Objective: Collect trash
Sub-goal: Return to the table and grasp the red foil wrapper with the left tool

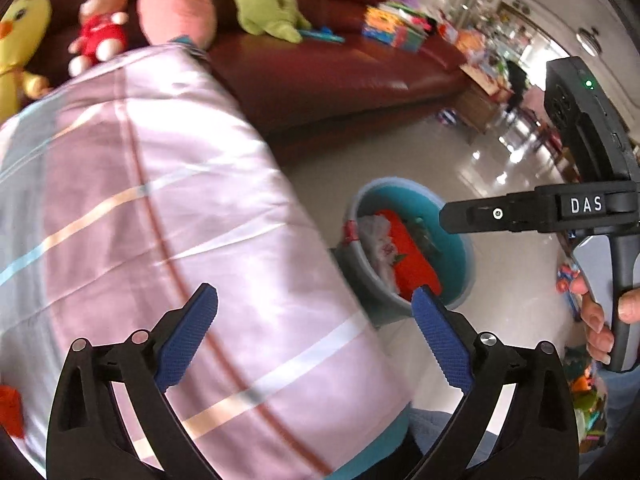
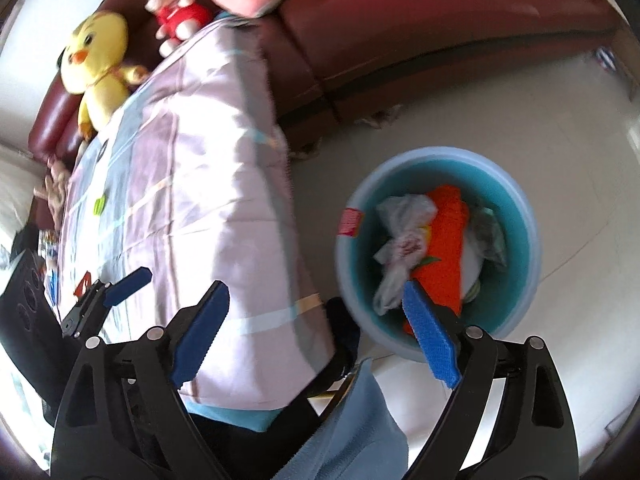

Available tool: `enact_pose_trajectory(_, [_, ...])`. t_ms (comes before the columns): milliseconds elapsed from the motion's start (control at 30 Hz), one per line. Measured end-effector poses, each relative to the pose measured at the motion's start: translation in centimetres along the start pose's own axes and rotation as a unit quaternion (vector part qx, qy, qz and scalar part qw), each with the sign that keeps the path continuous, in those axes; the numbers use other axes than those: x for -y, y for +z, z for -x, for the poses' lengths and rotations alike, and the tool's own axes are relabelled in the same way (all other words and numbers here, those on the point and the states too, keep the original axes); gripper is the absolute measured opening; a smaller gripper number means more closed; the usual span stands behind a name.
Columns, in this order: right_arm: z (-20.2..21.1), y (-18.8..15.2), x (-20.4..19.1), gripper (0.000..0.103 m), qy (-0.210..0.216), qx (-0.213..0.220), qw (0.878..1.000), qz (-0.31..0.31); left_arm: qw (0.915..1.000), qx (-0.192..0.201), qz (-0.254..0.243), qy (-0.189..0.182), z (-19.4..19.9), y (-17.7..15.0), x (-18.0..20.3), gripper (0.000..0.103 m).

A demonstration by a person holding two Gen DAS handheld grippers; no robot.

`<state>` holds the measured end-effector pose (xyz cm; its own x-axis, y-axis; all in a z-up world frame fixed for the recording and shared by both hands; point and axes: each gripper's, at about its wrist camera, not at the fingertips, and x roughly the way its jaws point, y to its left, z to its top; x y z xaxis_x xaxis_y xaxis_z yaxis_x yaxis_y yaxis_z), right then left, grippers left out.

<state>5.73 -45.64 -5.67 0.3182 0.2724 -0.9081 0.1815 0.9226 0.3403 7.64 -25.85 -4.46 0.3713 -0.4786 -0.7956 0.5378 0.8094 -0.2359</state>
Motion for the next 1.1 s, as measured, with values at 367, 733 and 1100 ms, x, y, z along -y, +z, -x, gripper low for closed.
enact_pose_trajectory(367, [-1.8,-1.4,-11.5,0.084,-0.005,-0.021,0.995,0.095,0.9934,0.055,0.081,0.060,8.0,-5.3,-7.9,0.099])
enact_pose_trajectory(733, [-5.6,-3.1,-21.9,0.084,0.009,-0.056,0.982,0.182,0.9629,0.086,0.205,0.153,14.4,-11.7,-17.9,0.099])
enact_pose_trajectory(1100, [-9.6,-3.3,-28.1,0.084,0.011,-0.090,0.971,0.223,0.9359,0.081,0.281,0.197,15.4,-15.0,-24.6,0.099])
